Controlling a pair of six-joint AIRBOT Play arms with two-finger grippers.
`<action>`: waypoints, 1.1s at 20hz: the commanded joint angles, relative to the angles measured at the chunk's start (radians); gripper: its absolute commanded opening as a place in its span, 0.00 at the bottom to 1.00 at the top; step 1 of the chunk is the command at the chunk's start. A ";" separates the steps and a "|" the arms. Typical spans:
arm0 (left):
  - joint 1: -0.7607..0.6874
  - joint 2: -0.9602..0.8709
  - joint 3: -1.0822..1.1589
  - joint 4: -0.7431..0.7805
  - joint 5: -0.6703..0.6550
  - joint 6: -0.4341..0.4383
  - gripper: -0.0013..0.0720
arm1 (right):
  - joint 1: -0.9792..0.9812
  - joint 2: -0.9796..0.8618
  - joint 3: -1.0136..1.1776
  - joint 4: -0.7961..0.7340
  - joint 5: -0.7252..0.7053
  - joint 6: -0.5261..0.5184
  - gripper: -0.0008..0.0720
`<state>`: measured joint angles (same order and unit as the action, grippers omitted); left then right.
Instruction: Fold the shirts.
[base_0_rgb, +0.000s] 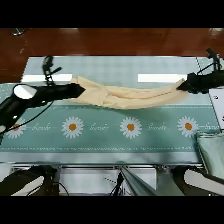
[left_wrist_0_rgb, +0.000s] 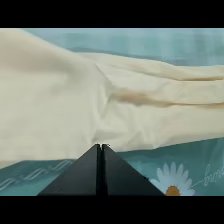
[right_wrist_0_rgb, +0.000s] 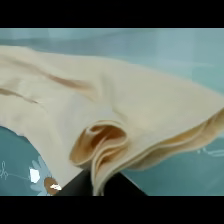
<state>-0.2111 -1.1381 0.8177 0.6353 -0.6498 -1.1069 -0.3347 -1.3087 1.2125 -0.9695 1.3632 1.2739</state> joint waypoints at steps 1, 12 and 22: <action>-0.215 -0.161 0.150 -0.004 0.070 -0.041 0.05 | 0.000 0.325 -0.197 -0.039 0.003 0.039 0.04; -0.640 -0.683 0.607 -0.009 -0.026 -0.233 0.05 | 0.000 0.720 -0.290 0.002 0.106 0.151 0.04; -0.585 -0.698 0.712 -0.050 -0.201 -0.269 0.05 | 0.000 0.684 -0.289 0.071 0.051 0.104 0.04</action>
<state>-0.8772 -1.8725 1.5162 0.5903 -0.8181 -1.3560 -0.3347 -0.6140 0.9234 -0.9447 1.4204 1.3952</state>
